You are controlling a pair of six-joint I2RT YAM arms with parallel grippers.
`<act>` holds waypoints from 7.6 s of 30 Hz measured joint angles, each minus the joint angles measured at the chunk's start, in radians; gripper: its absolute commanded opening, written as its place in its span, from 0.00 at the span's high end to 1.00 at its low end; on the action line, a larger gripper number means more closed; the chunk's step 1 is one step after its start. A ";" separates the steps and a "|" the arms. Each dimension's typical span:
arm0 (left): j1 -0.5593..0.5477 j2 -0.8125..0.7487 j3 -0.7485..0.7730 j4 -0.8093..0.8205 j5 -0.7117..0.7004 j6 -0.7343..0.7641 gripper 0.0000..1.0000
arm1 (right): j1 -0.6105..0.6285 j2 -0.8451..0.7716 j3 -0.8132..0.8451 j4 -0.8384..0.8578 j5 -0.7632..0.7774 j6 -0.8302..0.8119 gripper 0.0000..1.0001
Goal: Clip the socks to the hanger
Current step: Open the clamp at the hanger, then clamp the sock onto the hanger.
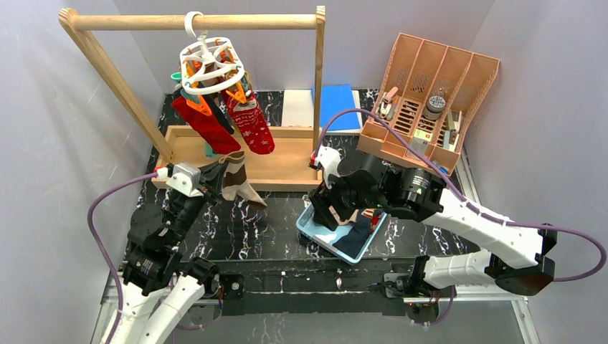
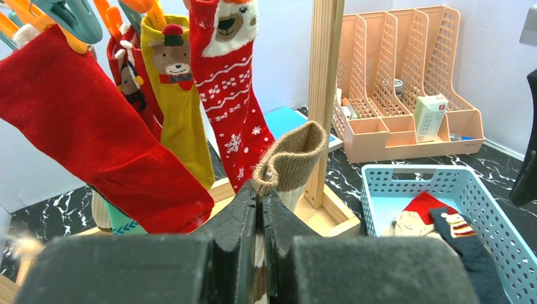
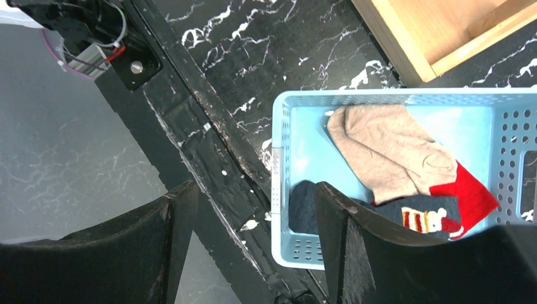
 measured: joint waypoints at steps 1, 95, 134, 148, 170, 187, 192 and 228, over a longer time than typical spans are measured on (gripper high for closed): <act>0.000 0.000 0.000 0.000 0.001 -0.003 1.00 | 0.000 0.001 0.009 -0.005 0.000 0.000 0.24; 0.000 0.091 0.069 0.084 -0.024 0.012 1.00 | -0.071 0.667 0.840 0.657 0.190 -0.334 0.32; 0.000 0.108 0.068 0.128 -0.060 -0.016 1.00 | -0.071 0.669 0.860 0.661 0.193 -0.244 0.99; 0.000 0.204 0.068 0.226 -0.196 -0.090 1.00 | -0.071 0.652 0.797 0.758 0.209 -0.098 0.99; 0.000 0.282 0.105 0.292 -0.210 -0.230 1.00 | -0.071 0.627 0.727 0.855 0.232 -0.029 0.99; 0.000 0.301 0.132 0.300 -0.210 -0.246 1.00 | -0.071 0.626 0.710 0.873 0.235 -0.014 0.99; 0.000 0.304 0.132 0.300 -0.209 -0.250 1.00 | -0.071 0.622 0.697 0.883 0.235 -0.008 0.99; 0.000 0.330 0.130 0.322 -0.219 -0.335 1.00 | -0.072 0.578 0.595 0.975 0.224 0.023 0.99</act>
